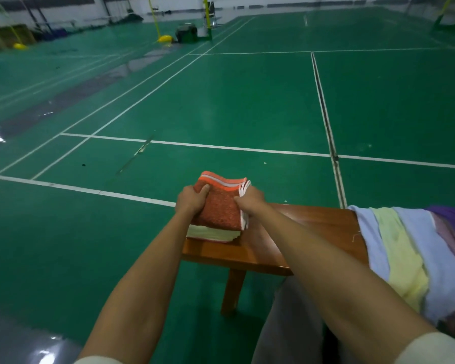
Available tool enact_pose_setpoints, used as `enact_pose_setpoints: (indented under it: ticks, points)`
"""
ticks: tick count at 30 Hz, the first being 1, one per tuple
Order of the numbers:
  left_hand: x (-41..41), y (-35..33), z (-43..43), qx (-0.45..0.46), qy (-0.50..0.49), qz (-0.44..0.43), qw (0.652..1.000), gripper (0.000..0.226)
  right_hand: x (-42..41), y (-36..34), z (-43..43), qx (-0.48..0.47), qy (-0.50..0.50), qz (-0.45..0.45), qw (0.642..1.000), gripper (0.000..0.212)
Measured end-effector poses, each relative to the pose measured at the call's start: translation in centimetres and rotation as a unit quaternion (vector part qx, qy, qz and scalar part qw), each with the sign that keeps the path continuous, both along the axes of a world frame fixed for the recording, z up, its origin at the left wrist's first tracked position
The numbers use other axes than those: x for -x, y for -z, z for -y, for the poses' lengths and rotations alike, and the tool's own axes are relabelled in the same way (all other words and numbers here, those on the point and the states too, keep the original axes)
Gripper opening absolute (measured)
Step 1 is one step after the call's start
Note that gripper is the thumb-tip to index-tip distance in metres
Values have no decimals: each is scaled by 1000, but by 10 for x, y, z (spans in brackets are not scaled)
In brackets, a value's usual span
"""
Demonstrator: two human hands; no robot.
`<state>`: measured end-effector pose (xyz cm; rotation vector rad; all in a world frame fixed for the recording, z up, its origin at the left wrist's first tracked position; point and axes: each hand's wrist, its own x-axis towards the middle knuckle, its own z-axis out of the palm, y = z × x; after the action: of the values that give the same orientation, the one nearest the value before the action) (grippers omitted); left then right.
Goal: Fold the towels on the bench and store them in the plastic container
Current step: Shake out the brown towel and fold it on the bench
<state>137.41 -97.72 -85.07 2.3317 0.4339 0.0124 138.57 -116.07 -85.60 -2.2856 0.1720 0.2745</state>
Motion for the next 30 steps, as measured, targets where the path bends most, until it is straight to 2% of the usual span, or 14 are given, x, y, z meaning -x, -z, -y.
enact_pose_setpoints:
  ticks: [3, 5, 10, 13, 15, 17, 19, 21, 24, 26, 30]
  points:
    - [-8, 10, -13, 2, -16, 2, 1000, 52, -9, 8, -11, 9, -21, -6, 1000, 28]
    - [-14, 16, -20, 41, -16, -3, 999, 48, -17, 17, -16, 18, -27, -19, 999, 25]
    - [-18, 39, -30, 112, 9, -61, 992, 43, -11, 23, -18, 52, -22, -33, 998, 24]
    - [-19, 47, -30, 124, 35, -91, 988, 41, -12, 33, -16, 67, 4, -37, 997, 33]
    - [-20, 46, -25, 65, 33, -73, 995, 53, -12, 35, -18, 61, 24, -39, 997, 37]
    - [-21, 44, -22, -92, 54, -14, 994, 70, -8, 31, -20, 84, 39, -33, 995, 45]
    - [-20, 39, -18, -216, 128, 56, 966, 69, -5, 30, -23, 150, 36, 11, 988, 54]
    - [-22, 39, -17, -287, 224, 75, 928, 56, 1, 29, -30, 208, -7, 72, 975, 65]
    - [-19, 50, -16, -338, 281, 25, 898, 57, 4, 35, -43, 281, -89, 101, 950, 68]
    - [-15, 60, -18, -344, 283, 1, 896, 60, 5, 43, -53, 310, -104, 91, 941, 68]
    - [-14, 75, -24, -332, 270, -8, 904, 60, 2, 59, -71, 284, -93, 69, 952, 68]
